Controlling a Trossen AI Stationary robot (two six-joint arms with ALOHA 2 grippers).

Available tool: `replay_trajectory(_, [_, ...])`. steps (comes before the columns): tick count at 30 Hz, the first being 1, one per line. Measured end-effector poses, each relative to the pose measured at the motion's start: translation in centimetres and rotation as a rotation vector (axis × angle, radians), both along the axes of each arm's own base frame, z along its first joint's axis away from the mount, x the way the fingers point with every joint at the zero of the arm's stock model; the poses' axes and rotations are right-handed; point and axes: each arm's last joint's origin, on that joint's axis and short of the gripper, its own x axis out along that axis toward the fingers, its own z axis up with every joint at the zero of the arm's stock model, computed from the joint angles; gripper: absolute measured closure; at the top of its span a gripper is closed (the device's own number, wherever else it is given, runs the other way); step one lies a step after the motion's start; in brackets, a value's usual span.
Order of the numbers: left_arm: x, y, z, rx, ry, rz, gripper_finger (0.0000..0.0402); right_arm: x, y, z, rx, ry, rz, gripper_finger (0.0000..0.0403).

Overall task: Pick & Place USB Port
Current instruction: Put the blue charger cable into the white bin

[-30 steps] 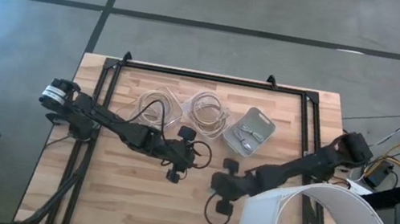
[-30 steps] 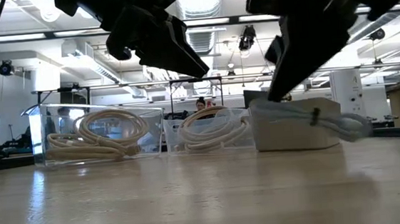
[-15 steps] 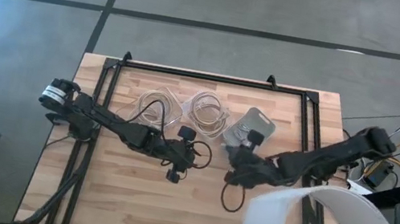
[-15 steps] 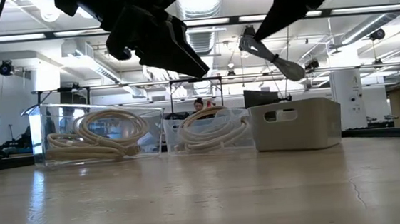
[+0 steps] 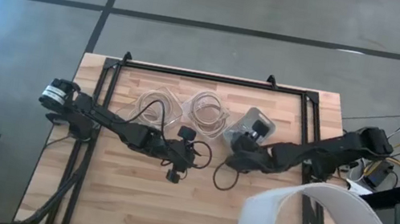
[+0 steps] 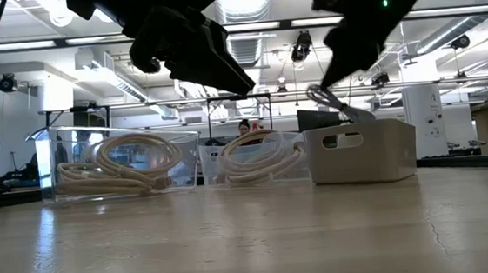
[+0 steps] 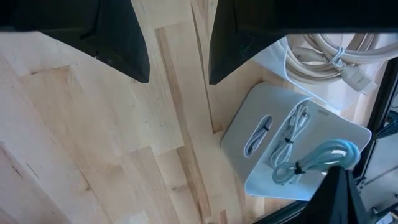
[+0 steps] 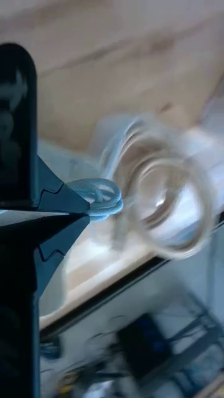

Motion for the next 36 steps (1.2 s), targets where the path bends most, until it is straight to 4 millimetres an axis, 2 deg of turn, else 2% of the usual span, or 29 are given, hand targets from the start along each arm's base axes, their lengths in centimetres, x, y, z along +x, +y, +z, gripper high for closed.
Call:
replay_trajectory(7, [0.0, 0.0, 0.0, -0.002, -0.001, 0.002, 0.0232, -1.0, -2.1, -0.6, 0.089, -0.030, -0.219, 0.0392])
replay_trajectory(11, [0.0, 0.0, 0.0, -0.017, -0.002, 0.012, 0.0232, -1.2, -3.1, -1.2, 0.090, -0.021, -0.278, 0.0392])
replay_trajectory(21, [0.0, 0.0, 0.0, -0.034, -0.009, 0.023, 0.0232, -1.7, -6.3, -4.9, 0.015, 0.111, -0.403, 0.0392])
replay_trajectory(28, [0.0, 0.0, 0.1, -0.035, -0.012, 0.023, 0.0232, -1.4, -6.9, -6.4, 0.021, 0.182, -0.414, 0.0392])
replay_trajectory(36, [0.0, 0.0, 0.1, -0.042, -0.013, 0.028, 0.0232, -1.2, -7.2, -6.0, 0.061, 0.167, -0.419, 0.0392])
